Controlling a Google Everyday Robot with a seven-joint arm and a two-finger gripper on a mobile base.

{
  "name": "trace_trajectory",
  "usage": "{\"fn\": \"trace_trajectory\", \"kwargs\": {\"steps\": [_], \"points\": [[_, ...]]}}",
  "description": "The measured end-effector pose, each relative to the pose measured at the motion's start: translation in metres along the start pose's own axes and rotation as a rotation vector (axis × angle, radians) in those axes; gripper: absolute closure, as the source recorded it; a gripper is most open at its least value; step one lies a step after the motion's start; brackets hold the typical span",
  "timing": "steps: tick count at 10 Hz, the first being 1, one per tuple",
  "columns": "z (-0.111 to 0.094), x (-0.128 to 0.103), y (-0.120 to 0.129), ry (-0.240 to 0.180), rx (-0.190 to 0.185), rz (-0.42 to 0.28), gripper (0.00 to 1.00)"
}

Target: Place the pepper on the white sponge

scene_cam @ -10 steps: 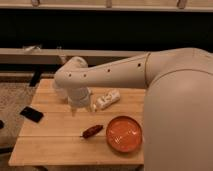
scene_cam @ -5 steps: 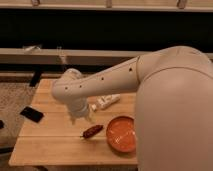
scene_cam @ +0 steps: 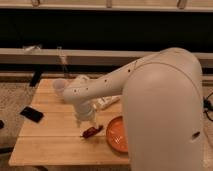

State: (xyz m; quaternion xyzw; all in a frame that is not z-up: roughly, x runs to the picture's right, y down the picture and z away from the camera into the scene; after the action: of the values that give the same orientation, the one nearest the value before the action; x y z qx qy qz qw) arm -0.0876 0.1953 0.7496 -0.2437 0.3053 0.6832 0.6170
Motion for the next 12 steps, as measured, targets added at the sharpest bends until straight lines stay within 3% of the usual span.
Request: {"fn": "trace_trajectory", "kwargs": {"steps": [5, 8, 12], "points": [[0.032, -0.004, -0.019, 0.057, -0.040, 0.088, 0.35], [0.052, -0.005, -0.020, 0.086, -0.060, 0.122, 0.35], [0.064, -0.009, -0.012, 0.100, -0.079, 0.137, 0.35]]}}
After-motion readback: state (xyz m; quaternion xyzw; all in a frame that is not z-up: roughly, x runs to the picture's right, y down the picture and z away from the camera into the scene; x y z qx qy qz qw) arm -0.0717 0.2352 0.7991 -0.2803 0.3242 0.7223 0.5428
